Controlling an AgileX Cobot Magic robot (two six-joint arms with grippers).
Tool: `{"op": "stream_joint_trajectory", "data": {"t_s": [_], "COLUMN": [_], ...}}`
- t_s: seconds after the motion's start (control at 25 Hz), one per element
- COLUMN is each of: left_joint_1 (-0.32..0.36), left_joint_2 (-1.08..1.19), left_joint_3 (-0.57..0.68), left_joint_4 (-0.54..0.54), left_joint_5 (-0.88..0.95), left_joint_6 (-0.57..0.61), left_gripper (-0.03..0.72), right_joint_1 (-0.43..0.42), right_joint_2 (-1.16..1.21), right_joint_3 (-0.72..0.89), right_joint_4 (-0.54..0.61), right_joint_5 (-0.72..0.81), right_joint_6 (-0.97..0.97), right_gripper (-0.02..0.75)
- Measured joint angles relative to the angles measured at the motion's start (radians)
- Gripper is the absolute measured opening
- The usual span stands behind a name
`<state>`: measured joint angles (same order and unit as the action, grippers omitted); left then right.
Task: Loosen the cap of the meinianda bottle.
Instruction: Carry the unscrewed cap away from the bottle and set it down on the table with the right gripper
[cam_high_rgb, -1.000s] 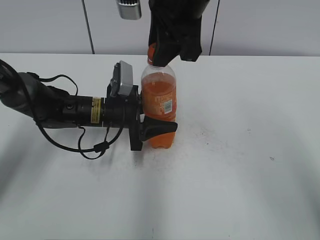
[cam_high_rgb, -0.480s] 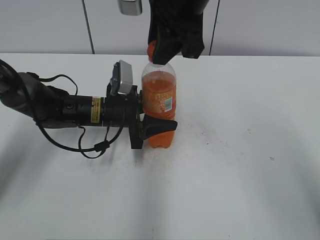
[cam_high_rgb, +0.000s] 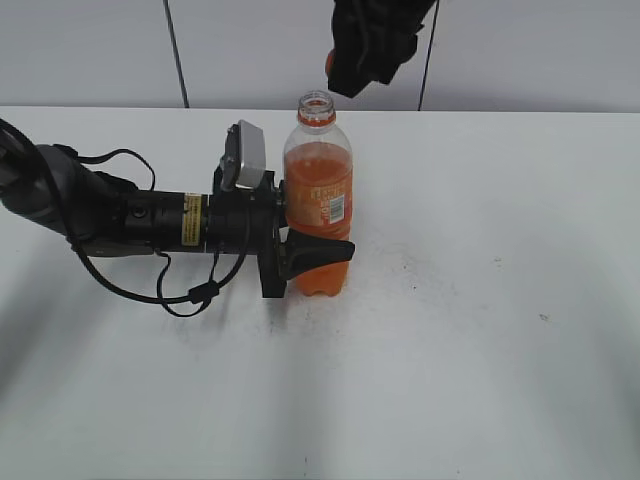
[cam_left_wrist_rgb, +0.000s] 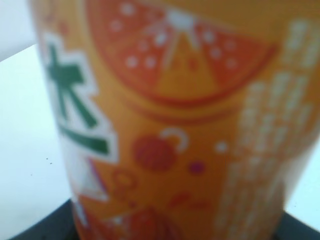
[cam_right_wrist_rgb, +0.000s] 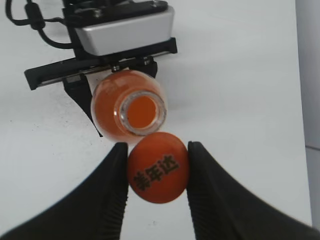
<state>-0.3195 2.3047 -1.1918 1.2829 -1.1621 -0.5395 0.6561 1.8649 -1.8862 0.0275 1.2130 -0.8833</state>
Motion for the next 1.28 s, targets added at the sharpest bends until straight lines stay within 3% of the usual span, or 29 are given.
{"op": "stream_joint_trajectory", "data": {"t_s": [0.2,0.4,0.6,0.8,0.96,1.28], "left_joint_1": [0.000,0.000,0.000,0.000,0.000,0.000], "left_joint_2": [0.000,0.000,0.000,0.000,0.000,0.000], "left_joint_3": [0.000,0.000,0.000,0.000,0.000,-0.001], "left_joint_4": [0.000,0.000,-0.003,-0.003,-0.004,-0.004], "left_joint_5": [0.000,0.004,0.009,0.011,0.011,0.014], "left_joint_6": [0.000,0.000,-0.004,-0.005,-0.006,-0.007], "left_gripper": [0.393,0.393,0.393,0.393,0.393,0.393], "right_joint_1": [-0.064,-0.246,-0.428,-0.563,-0.617,-0.647], "right_joint_2": [0.000,0.000,0.000,0.000,0.000,-0.001], "right_joint_3": [0.000,0.030,0.188,0.402,0.579,0.848], "right_joint_4": [-0.018,0.071,0.213,0.234,0.224,0.086], "right_joint_5": [0.001,-0.024,-0.174,-0.335,-0.475,-0.713], "right_joint_6": [0.191,0.368,0.419,0.514,0.576,0.735], "right_gripper": [0.272,0.272,0.272,0.272,0.272,0.272]}}
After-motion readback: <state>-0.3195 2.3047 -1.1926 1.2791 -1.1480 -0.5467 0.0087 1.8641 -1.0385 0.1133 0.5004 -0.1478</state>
